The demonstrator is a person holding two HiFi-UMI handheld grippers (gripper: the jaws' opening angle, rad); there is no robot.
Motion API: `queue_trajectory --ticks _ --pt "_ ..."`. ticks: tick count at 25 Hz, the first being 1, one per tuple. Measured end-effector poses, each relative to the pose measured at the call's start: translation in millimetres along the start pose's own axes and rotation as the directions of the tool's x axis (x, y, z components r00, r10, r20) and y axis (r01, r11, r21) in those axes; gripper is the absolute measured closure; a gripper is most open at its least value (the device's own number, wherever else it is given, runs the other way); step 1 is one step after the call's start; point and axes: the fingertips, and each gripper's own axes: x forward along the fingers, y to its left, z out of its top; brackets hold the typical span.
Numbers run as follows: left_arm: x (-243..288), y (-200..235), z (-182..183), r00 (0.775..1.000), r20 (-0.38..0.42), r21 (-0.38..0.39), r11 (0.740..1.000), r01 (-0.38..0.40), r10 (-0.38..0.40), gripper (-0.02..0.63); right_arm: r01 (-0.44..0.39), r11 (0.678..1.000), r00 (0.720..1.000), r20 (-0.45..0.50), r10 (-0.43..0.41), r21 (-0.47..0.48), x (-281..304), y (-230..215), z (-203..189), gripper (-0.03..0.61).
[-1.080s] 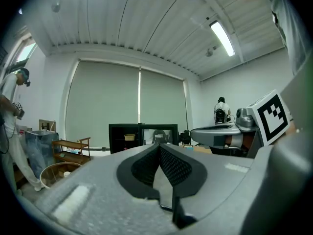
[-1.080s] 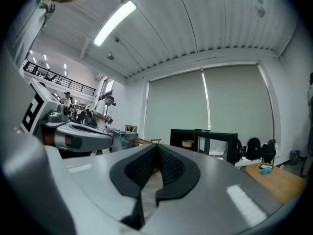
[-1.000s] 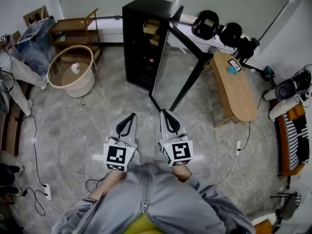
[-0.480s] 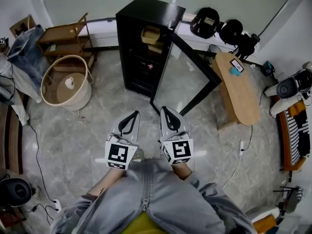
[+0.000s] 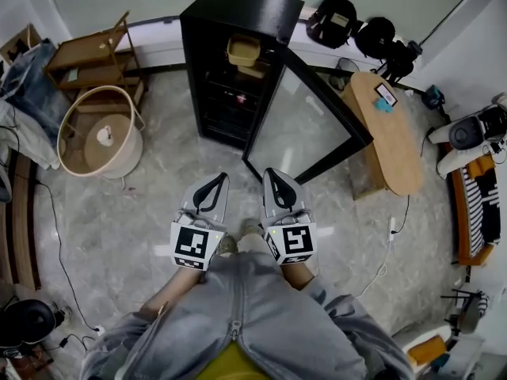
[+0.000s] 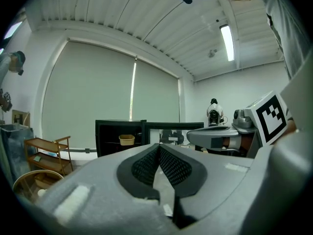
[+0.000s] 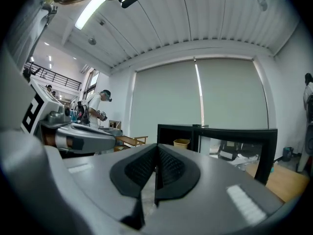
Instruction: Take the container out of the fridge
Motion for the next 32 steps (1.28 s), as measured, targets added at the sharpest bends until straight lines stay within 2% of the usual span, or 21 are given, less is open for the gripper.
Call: queue_trajectory --ticks 12,20,28,32 --pt "83.4 47.8 -5.2 1.0 -0.002 -0.025 1.0 -0.019 0.019 0.611 -0.02 0.999 1.0 0.022 0.021 -0.025 89.0 -43.7 -3.7 0.578" --pt "167.6 93.5 10.6 0.998 0.048 -0.054 0.998 -0.04 0.042 0.611 -0.05 0.996 0.998 0.026 0.052 -0.072 175.8 -95.7 0.9 0.578" --pt "236.7 125.1 8.1 0.996 0.042 -0.124 0.989 -0.076 0.082 0.611 -0.114 0.991 0.993 0.033 0.117 -0.072 243.4 -130.7 4.3 0.578" --pt "260.4 136.1 5.5 0.995 0.056 -0.195 0.978 -0.076 0.088 0.611 -0.151 0.986 0.987 0.04 0.154 -0.077 264.4 -134.9 2.9 0.578"
